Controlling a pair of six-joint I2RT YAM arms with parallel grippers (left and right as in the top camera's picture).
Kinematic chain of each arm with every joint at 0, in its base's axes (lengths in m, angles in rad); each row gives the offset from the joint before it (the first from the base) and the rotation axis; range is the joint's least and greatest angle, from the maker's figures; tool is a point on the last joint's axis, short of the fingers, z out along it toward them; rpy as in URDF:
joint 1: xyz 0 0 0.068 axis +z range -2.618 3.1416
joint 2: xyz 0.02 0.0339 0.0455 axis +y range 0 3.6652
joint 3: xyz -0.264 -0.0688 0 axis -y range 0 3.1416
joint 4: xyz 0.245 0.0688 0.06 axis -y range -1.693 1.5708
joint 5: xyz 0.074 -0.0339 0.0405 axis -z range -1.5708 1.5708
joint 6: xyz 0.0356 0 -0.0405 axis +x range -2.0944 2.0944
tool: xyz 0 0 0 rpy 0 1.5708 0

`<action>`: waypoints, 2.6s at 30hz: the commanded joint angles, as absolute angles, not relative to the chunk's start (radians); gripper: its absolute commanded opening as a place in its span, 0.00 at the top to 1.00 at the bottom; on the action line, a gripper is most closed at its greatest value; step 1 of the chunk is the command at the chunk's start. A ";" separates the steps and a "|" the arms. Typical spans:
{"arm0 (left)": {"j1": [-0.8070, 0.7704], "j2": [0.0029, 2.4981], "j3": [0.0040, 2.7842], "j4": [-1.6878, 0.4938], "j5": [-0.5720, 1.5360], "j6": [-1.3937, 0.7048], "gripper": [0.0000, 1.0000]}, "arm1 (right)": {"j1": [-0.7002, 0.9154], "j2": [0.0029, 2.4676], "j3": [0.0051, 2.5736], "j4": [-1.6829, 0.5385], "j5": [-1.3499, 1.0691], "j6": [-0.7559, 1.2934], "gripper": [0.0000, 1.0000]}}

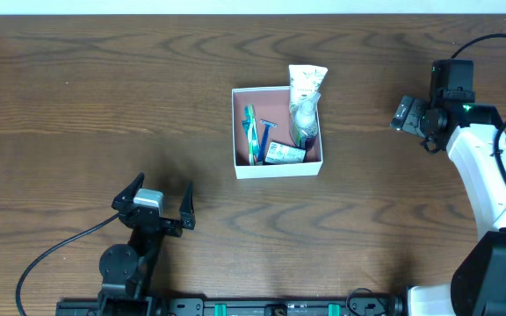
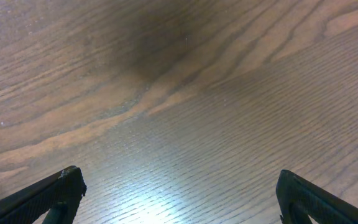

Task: Pack container

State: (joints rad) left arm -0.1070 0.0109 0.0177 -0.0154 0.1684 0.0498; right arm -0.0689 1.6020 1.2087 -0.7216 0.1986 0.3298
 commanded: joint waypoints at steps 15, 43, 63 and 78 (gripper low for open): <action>-0.109 0.004 0.004 -0.056 0.172 0.059 0.02 | -0.075 1.587 1.213 -0.723 0.205 0.344 0.01; -0.109 0.004 0.004 -0.056 0.172 0.059 0.02 | 0.020 0.586 0.512 -0.181 0.078 0.283 0.01; -0.109 0.004 0.004 -0.056 0.172 0.059 0.02 | -0.010 0.056 0.026 -0.014 -0.095 0.260 0.01; -0.109 0.004 0.004 -0.056 0.172 0.059 0.02 | 0.004 0.005 0.005 -0.067 -0.095 0.142 0.01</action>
State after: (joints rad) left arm -0.1070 0.0109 0.0212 -0.0212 0.1650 0.0502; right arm -0.0021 0.0162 0.0090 -0.0647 -0.0834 0.2062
